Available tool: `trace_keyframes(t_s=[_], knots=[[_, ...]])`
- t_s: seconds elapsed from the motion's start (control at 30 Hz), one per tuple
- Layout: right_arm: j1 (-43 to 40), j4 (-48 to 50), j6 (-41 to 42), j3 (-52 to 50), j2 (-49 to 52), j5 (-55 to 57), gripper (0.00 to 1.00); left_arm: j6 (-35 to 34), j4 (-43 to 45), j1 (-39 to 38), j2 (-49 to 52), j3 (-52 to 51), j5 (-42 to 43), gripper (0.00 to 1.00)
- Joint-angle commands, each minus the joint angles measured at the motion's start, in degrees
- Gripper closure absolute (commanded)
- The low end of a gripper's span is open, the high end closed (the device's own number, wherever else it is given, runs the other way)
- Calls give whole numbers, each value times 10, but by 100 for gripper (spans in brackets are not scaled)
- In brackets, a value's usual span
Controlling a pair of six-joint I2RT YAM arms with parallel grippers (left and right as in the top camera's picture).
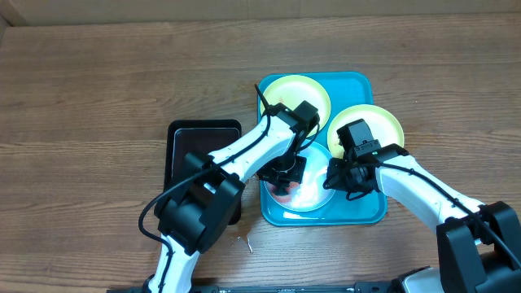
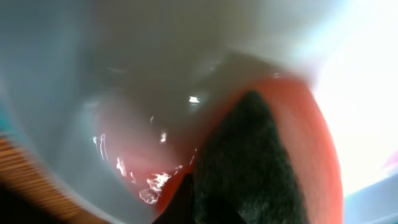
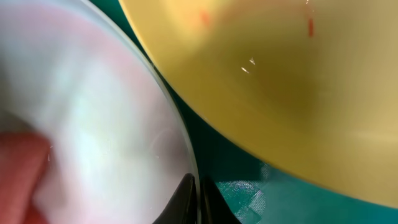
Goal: Clean dirty plates on tray and stack at the side
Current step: 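Scrub the light-blue plate with the held sponge using the left gripper, then return the sponge to the black tray with the left gripper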
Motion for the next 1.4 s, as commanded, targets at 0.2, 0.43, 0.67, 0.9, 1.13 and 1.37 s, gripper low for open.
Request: trace_keyframes(t_s=[0.2, 0.43, 0.67, 0.9, 1.13, 1.37], knots=[[0, -3, 0, -1, 1, 11, 96, -72, -7, 6, -21, 22, -154, 96], [0, -8, 0, -1, 1, 11, 96, -67, -8, 42, -155, 36, -94, 96], [0, -8, 0, -1, 1, 11, 96, -27, -37, 151, -290, 33, -97, 96], [0, -7, 0, -1, 1, 11, 96, -14, -62, 216, -282, -77, -146, 96], [0, -9, 0, -1, 1, 11, 96, -34, 89, 219, -262, -250, -132, 96], [0, -45, -4, 21, 0, 11, 96, -33, 89, 224, -270, -235, -110, 57]])
